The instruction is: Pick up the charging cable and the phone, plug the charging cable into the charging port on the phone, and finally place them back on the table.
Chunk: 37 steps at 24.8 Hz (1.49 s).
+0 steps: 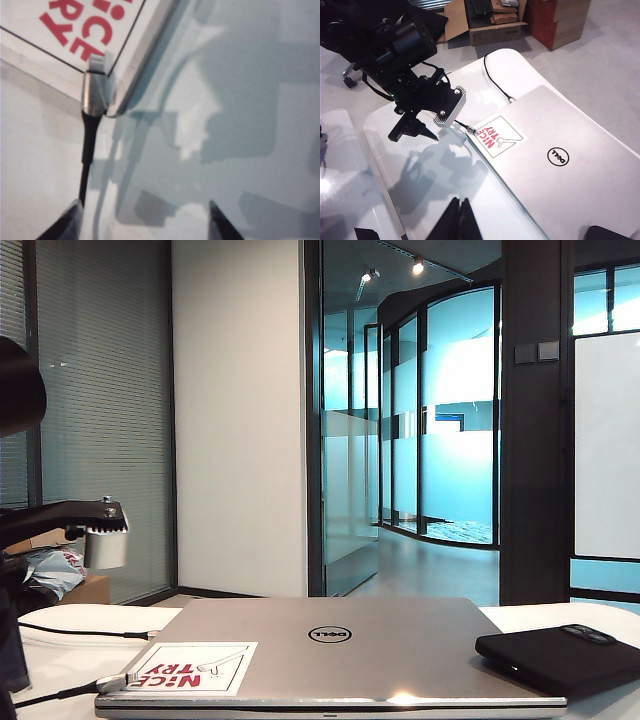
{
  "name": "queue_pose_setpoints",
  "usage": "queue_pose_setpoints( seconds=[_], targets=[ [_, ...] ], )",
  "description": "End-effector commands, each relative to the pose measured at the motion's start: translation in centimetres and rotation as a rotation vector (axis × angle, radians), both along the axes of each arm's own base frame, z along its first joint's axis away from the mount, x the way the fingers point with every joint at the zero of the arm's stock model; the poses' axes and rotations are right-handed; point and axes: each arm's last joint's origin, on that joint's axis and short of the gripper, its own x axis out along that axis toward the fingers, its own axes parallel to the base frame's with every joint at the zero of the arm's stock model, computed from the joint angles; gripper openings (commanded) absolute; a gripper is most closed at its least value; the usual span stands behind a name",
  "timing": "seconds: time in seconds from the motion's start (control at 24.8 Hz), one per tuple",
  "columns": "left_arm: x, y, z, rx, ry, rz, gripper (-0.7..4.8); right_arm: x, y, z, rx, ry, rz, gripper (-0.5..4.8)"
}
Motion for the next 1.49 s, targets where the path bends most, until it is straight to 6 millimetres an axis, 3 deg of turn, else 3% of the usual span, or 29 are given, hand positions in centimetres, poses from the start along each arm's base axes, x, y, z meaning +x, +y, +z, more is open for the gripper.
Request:
queue_pose_setpoints(
  seconds=[0.04,0.24,0.44,1.33,1.45,1.49],
  targets=[
    [0.5,-0.2,0.3,-0.016,-0.049,-0.001,3.13,0.0,0.0,0.3,0.017,-0.013,-0.001,-0.04],
    [1.2,-0.4,0.8,-0.026,-0.076,-0.004,3.13,0.0,0.0,0.3,0.017,-0.012,-0.001,-0.04],
    [1.5,-0.6,-0.8,-0.005,-0.027,-0.004,3.13,0.0,0.0,0.3,0.018,-0.012,-0.001,-0.04],
    [3.1,-1.2,-1.4,-0.035,-0.100,-0.004,3.13,0.0,0.0,0.3,0.018,-0.012,-0.001,-0.04],
    [3.1,-1.2,-1.6,-0.031,-0.091,-0.004,3.01,0.0,0.0,0.3,0.018,-0.013,-0.001,-0.04],
    [3.1,-1.2,-1.6,-0.030,-0.089,-0.004,2.55,0.0,0.0,0.3,0.018,-0.013,-0.001,-0.04]
  ],
)
